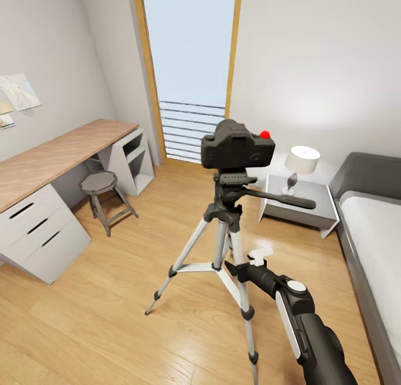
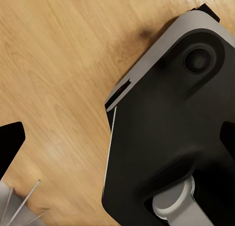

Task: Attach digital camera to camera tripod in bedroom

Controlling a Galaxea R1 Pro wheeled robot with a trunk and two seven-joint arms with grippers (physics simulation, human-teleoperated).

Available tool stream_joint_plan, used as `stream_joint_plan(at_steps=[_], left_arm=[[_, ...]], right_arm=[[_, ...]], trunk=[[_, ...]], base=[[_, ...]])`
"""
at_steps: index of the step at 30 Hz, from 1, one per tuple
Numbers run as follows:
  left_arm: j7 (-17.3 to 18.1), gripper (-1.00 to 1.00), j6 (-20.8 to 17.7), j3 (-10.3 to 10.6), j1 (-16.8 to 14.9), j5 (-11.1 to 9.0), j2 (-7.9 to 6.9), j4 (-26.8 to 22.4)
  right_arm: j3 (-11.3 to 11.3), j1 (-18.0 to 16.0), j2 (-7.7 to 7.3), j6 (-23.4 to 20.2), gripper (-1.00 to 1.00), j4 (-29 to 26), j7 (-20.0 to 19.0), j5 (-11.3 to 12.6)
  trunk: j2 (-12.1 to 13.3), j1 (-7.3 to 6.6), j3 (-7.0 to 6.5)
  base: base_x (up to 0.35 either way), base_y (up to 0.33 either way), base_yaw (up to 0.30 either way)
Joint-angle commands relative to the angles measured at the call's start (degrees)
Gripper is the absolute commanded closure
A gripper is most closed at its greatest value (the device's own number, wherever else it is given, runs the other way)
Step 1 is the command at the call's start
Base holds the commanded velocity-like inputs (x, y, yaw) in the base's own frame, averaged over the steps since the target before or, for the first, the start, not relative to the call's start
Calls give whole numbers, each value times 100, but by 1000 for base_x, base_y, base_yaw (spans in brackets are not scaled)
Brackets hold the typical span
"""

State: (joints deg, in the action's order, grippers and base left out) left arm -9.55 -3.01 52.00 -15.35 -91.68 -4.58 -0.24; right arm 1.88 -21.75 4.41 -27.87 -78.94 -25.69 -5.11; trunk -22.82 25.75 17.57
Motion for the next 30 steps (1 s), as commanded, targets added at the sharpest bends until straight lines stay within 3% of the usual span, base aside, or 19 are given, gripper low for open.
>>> stream_joint_plan(at_steps=[1, 16, 30], left_arm=[[-20, -100, -22, 48, -4, -34, -1, -3], [-20, -100, -15, 55, -4, -34, 21, -3], [-20, -100, -7, 54, -3, -34, 55, -3]], right_arm=[[17, -5, 7, -21, -100, -7, -56, -55], [23, -5, 2, -17, -100, -7, -64, -72], [23, -5, -1, -17, -100, -7, -67, -94]], trunk=[[-10, 3, 9], [-10, 3, 9], [-10, 3, 9]], base=[[0, 0, 0], [-20, 0, 0], [-280, 0, 0]])
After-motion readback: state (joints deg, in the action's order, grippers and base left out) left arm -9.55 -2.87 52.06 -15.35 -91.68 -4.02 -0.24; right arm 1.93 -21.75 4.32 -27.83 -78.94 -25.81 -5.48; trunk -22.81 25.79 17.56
